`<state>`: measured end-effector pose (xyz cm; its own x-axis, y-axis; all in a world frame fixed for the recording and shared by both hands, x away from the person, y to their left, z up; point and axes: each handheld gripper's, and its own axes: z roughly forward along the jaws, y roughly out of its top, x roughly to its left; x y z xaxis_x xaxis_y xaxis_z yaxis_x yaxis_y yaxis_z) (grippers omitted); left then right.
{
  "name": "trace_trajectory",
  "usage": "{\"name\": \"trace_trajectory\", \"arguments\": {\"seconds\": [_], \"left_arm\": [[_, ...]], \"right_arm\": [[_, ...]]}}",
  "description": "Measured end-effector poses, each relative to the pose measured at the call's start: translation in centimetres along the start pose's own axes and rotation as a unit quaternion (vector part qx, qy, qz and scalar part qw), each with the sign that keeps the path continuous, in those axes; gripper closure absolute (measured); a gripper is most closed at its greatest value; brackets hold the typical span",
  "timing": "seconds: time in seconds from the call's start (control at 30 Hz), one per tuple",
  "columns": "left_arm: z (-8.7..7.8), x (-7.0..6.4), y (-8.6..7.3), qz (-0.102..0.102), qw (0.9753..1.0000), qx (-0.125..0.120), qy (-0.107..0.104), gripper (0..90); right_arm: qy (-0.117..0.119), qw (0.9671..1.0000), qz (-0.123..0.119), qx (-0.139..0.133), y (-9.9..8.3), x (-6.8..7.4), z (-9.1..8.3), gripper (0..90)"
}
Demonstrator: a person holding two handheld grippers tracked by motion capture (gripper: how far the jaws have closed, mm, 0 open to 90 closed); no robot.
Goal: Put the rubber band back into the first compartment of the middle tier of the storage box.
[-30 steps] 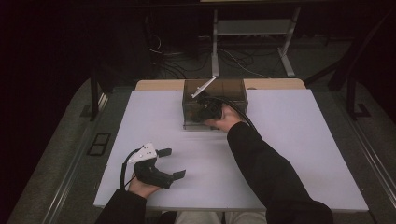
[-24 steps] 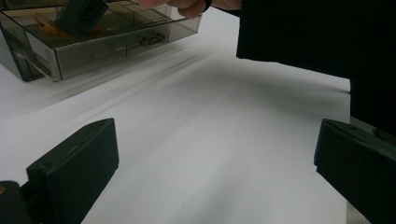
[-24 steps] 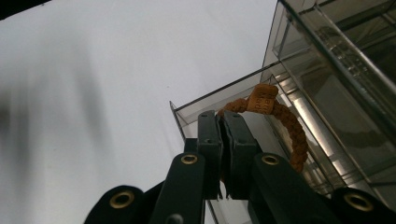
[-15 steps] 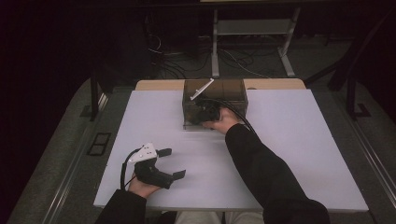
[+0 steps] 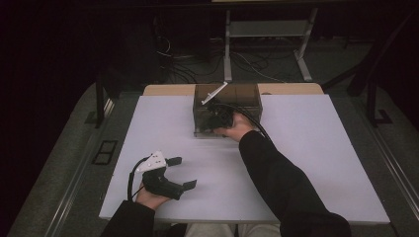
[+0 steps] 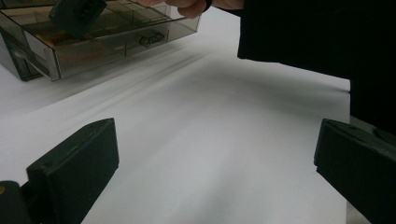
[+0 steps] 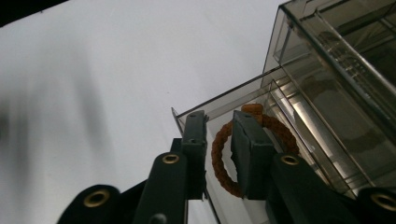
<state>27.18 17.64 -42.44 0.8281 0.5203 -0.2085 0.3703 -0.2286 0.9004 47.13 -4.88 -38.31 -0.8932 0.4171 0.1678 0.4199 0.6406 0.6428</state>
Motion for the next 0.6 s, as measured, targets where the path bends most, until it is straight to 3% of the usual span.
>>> {"name": "trace_trajectory", "arguments": {"seconds": [0.1, 0.37, 0.6], "left_arm": [[0.0, 0.0, 0.0, 0.002, 1.0, 0.001, 0.0, 0.0], [0.0, 0.0, 0.0, 0.002, 1.0, 0.001, 0.001, 0.0], [0.0, 0.1, 0.0, 0.003, 1.0, 0.002, 0.002, 0.0]], "right_arm": [[0.002, 1.0, -0.001, -0.001, 0.1, 0.4, -0.5, 66.7], [-0.02, 0.9997, 0.0, -0.013, -0.1, 1.6, -3.0, 42.9], [-0.035, 0.999, 0.001, -0.027, -0.7, 2.3, -5.3, 27.4]]}}
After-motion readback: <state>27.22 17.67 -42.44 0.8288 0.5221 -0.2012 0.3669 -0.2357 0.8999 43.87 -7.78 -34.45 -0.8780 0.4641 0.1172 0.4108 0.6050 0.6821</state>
